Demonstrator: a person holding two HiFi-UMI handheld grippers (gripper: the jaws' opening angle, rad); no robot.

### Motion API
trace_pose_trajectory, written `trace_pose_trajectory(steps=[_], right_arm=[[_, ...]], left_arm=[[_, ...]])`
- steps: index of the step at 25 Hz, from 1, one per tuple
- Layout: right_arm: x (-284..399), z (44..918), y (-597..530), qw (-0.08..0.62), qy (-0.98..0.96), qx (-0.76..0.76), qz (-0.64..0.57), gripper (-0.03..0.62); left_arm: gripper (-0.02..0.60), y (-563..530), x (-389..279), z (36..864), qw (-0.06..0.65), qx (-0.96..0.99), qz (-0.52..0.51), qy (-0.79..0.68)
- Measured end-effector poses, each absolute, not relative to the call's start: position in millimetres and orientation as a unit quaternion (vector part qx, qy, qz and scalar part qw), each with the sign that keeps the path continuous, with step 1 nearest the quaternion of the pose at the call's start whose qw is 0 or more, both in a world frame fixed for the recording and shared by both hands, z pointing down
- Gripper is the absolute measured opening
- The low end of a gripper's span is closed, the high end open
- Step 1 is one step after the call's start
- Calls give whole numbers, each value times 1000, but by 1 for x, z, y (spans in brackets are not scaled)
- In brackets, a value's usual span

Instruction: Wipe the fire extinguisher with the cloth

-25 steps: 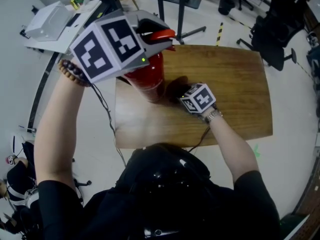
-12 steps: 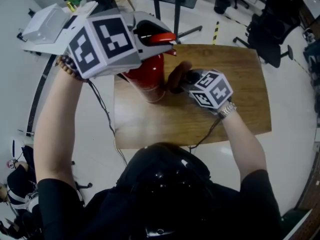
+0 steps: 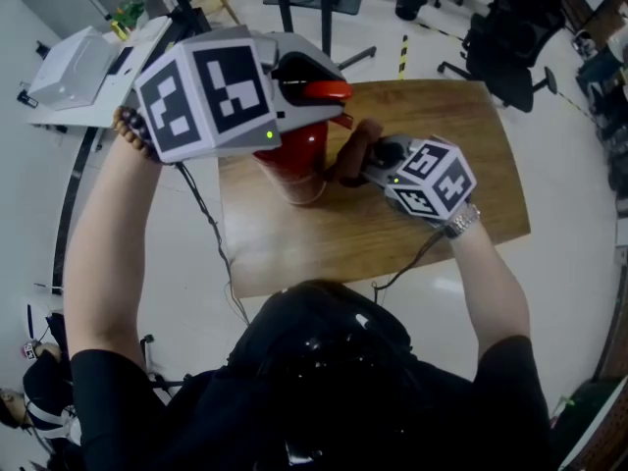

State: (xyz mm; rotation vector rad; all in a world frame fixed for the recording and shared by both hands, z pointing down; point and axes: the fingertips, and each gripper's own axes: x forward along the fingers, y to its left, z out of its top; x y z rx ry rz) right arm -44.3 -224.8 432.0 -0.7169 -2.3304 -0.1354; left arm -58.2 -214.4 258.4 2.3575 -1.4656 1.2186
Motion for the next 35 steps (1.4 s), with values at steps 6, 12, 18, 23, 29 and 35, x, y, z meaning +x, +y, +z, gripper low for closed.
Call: trace_pose_trajectory(steps=[6,12,18,23,29,35], right_arm=[[-25,423,-219,341,-898,-271,-59,79],[-15,409,-207,331,-903,-266,-69,79],[-7,403,-198,321,-907,-263,-68,78],[-7,400,-193,317,-912,-252,-67,78],[-11,388,-187,312,-918,-236,-70,79],[-14,371,-185,322,-910,-247,-80,79]], left_arm=[[84,-210,-43,258,42,793,409,-450],[84,-204,-33,260,31,802,424,-420],[83,-204,-28,262,22,803,440,-401],[83,-207,-30,262,24,801,429,-417],[87,-211,-37,260,21,785,417,-456],[92,-218,-34,260,33,778,401,-483]])
